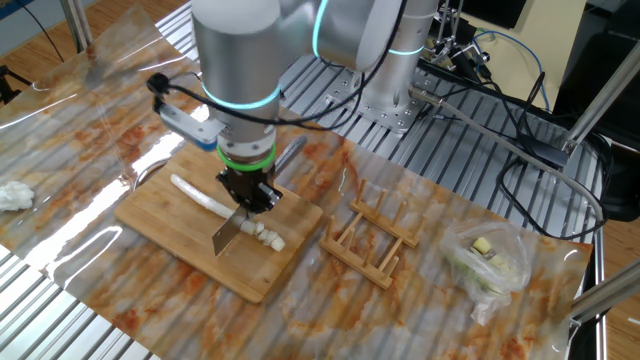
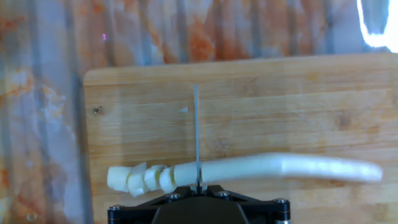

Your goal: Chop the scallions

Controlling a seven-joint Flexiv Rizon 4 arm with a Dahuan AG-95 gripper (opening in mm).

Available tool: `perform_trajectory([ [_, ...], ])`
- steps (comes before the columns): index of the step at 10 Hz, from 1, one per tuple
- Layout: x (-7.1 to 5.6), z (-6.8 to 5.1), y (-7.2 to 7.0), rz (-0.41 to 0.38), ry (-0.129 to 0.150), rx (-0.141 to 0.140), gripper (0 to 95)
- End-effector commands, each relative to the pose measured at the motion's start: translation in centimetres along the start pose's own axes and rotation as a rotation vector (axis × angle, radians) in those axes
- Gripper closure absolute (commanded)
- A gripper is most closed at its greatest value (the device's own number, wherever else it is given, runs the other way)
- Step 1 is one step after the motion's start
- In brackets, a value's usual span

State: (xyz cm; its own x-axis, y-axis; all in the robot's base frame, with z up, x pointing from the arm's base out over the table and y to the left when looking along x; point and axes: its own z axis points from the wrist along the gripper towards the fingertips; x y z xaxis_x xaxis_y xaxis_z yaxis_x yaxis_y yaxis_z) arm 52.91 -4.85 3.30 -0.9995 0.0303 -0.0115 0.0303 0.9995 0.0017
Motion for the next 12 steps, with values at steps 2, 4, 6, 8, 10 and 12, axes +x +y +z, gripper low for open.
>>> perform_trajectory([
  [2, 0.0, 0.2, -0.1, -0.011, 0.043, 0.004, 95.0],
  [4, 0.3, -1.5, -0.4, -0.02, 0.065, 0.018, 95.0],
  [6, 0.6, -2.5, -0.7, -0.021, 0.069, 0.022, 95.0],
  [8, 0.7, -3.1, -0.8, -0.014, 0.071, 0.02, 95.0],
  [10, 0.9, -3.8, -1.1, -0.017, 0.074, 0.021, 95.0],
  [12, 1.0, -4.2, -1.4, -0.03, 0.071, 0.032, 95.0],
])
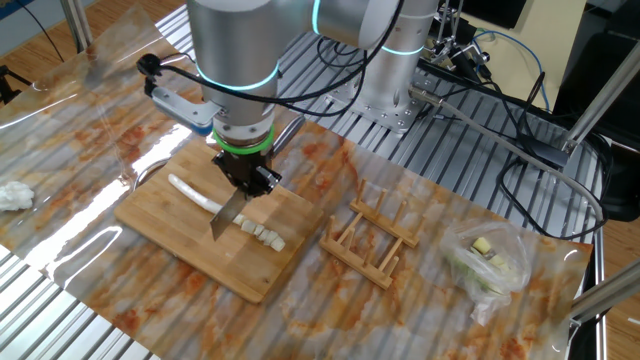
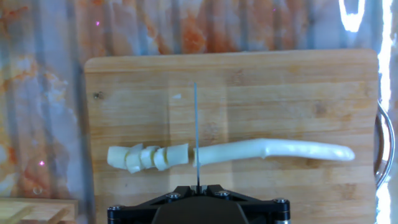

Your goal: Chop the scallions

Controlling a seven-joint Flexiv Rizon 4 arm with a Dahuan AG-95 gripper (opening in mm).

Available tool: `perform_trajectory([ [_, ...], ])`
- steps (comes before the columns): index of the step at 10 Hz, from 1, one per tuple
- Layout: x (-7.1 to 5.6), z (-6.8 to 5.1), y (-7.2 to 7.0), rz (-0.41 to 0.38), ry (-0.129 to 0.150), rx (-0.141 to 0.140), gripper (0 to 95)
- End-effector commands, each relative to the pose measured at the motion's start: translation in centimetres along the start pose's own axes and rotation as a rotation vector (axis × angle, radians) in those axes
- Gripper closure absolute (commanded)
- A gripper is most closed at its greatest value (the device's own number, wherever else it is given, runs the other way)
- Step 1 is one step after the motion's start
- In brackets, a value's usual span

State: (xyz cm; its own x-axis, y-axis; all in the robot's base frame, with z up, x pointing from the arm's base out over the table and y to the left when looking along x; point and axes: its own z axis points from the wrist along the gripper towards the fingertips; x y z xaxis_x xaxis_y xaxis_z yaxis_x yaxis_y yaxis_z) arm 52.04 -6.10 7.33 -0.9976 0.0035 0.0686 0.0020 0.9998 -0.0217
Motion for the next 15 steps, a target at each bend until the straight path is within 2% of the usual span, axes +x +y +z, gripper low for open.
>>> perform_trajectory([
  [1, 0.3, -0.1, -0.2, -0.006, -0.01, 0.011, 95.0],
  [7, 0.1, 0.2, -0.9, -0.014, -0.011, 0.005, 95.0],
  [9, -0.3, 1.5, -1.0, -0.021, -0.014, -0.001, 95.0],
  [10, -0.6, 2.6, -0.9, -0.023, -0.02, -0.005, 95.0],
  [12, -1.2, 5.3, -0.5, -0.019, -0.057, -0.005, 95.0],
  [13, -1.2, 5.6, -0.4, -0.018, -0.054, -0.008, 95.0],
  [14, -1.1, 5.3, -0.4, -0.018, -0.039, -0.003, 95.0],
  [15, -1.1, 4.7, -0.5, -0.02, -0.036, 0.0, 95.0],
])
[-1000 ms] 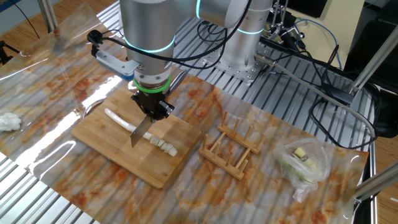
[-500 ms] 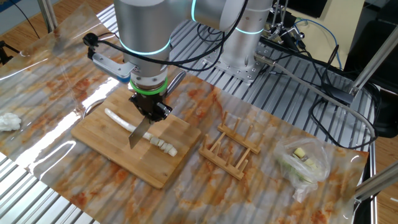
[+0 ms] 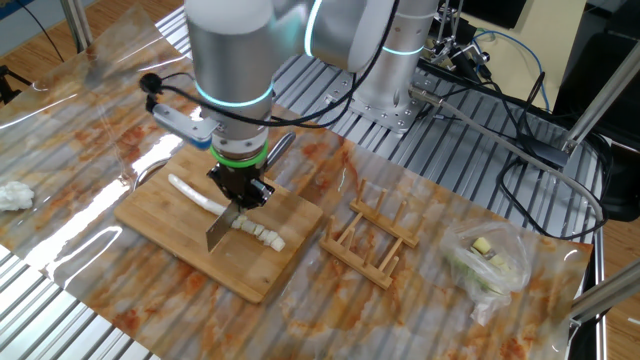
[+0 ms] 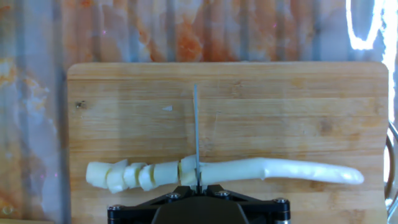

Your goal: Chop the scallions

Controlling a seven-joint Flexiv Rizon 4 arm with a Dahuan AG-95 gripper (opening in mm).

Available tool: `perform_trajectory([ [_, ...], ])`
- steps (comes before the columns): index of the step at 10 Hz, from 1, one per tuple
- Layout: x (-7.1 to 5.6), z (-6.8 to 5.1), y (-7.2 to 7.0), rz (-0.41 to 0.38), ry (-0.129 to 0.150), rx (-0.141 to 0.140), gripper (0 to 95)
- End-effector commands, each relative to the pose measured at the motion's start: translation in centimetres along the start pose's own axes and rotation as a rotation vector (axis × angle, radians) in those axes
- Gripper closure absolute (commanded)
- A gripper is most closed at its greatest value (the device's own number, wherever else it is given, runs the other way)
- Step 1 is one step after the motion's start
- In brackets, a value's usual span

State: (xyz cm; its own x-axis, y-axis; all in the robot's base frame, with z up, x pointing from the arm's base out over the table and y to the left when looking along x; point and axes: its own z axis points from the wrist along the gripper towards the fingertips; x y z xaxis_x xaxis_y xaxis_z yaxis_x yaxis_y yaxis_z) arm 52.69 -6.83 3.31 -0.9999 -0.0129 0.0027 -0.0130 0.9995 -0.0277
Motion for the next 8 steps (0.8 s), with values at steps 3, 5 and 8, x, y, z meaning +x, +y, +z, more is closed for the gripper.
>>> perform_trajectory([
  [3, -0.2, -0.9, -0.3, -0.011, 0.065, -0.013, 95.0],
  [5, 0.1, -1.9, -0.6, -0.008, 0.075, -0.007, 95.0],
  [8, 0.6, -3.3, -1.1, -0.005, 0.086, -0.01, 95.0],
])
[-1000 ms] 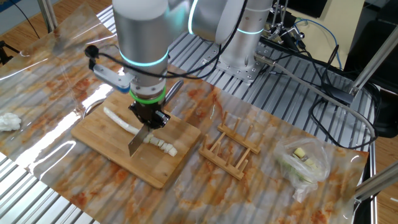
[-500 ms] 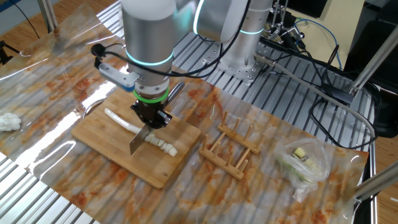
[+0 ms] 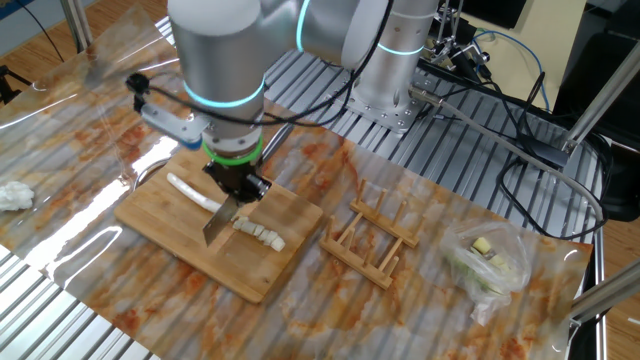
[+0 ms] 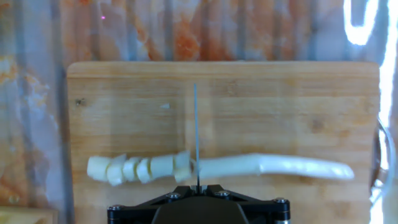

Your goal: Chop the scallions

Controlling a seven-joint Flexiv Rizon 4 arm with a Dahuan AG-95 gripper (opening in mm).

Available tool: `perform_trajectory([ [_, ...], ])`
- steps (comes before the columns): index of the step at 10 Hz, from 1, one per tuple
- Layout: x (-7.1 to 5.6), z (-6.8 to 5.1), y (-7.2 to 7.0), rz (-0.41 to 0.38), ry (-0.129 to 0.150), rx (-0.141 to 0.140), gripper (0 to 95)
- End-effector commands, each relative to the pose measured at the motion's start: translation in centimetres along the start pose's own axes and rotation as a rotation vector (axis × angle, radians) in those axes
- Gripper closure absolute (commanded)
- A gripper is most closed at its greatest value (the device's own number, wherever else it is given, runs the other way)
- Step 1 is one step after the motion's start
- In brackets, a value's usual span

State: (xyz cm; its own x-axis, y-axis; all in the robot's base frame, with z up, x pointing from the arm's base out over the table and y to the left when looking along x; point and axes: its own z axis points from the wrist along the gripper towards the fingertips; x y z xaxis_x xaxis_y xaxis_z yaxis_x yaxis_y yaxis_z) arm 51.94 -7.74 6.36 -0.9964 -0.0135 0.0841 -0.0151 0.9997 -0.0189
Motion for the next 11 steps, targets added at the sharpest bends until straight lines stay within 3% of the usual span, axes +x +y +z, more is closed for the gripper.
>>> perform_trajectory([
  [1, -0.08, -0.51, -0.19, -0.006, 0.005, 0.001, 95.0],
  [6, 0.03, -0.86, -0.58, -0.018, -0.001, 0.005, 95.0],
  [11, -0.17, -0.12, -0.85, -0.021, -0.002, 0.0, 95.0],
])
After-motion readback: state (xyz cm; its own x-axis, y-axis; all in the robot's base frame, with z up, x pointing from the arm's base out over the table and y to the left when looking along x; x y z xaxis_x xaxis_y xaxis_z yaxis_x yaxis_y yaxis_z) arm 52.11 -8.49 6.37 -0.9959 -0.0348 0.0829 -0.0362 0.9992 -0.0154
